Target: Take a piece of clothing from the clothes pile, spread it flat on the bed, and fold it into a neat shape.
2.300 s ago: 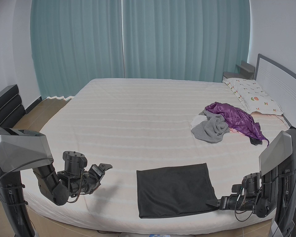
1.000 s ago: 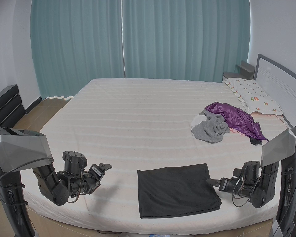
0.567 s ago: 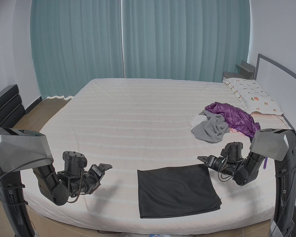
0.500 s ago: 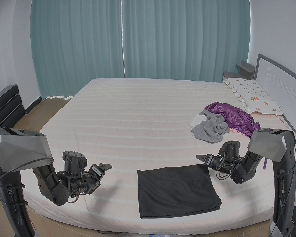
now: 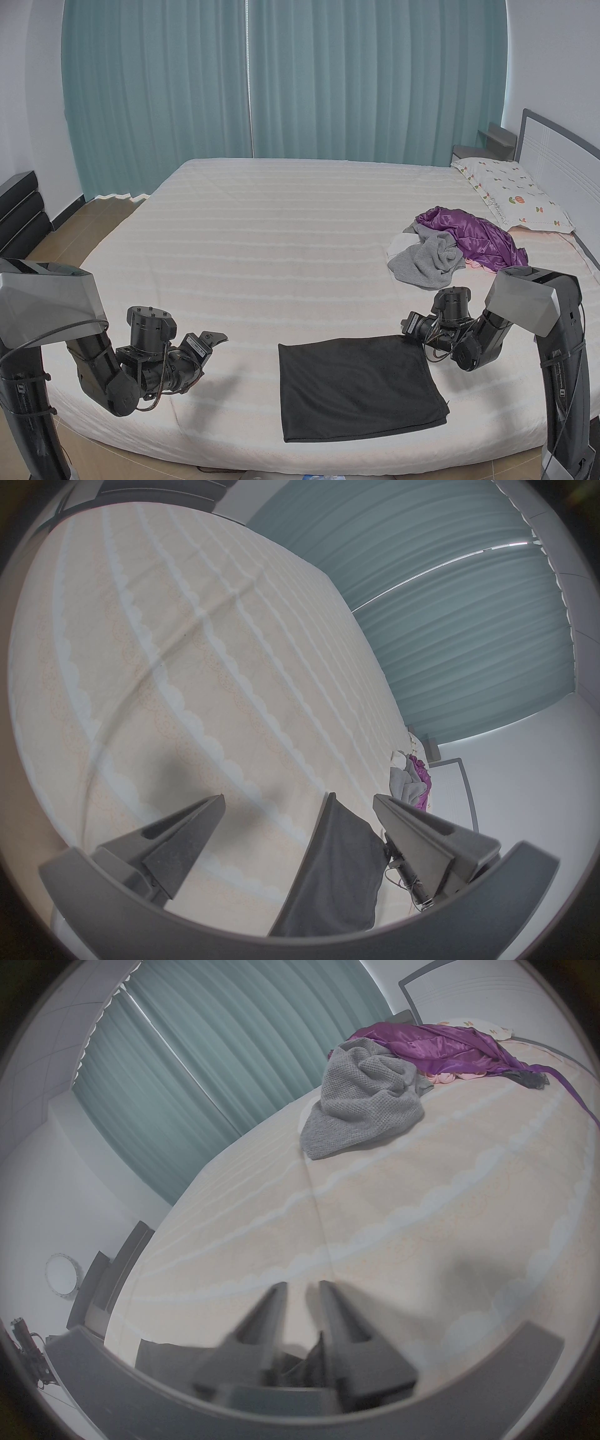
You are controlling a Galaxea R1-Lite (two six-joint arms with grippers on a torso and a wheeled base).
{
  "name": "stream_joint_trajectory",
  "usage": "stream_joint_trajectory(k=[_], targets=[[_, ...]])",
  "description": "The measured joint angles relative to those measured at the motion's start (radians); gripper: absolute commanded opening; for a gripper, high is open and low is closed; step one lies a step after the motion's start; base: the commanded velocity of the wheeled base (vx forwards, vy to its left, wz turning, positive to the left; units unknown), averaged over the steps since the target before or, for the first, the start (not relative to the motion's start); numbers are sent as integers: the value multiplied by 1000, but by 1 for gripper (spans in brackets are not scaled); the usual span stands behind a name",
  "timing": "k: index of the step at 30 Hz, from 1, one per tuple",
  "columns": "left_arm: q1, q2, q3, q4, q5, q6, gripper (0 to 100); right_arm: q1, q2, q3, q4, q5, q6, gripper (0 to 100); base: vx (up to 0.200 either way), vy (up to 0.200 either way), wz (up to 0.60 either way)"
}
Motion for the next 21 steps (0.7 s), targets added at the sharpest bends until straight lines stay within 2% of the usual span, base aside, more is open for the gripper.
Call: stream_joint_trajectory(k=[13, 21], targets=[[0, 0, 0, 0, 0, 0, 100, -38, 10, -11, -4, -38, 0, 0, 0, 0, 0], [0, 0, 1, 0, 0, 0, 100, -48, 8, -3, -11, -34, 9, 0, 0, 0, 0]])
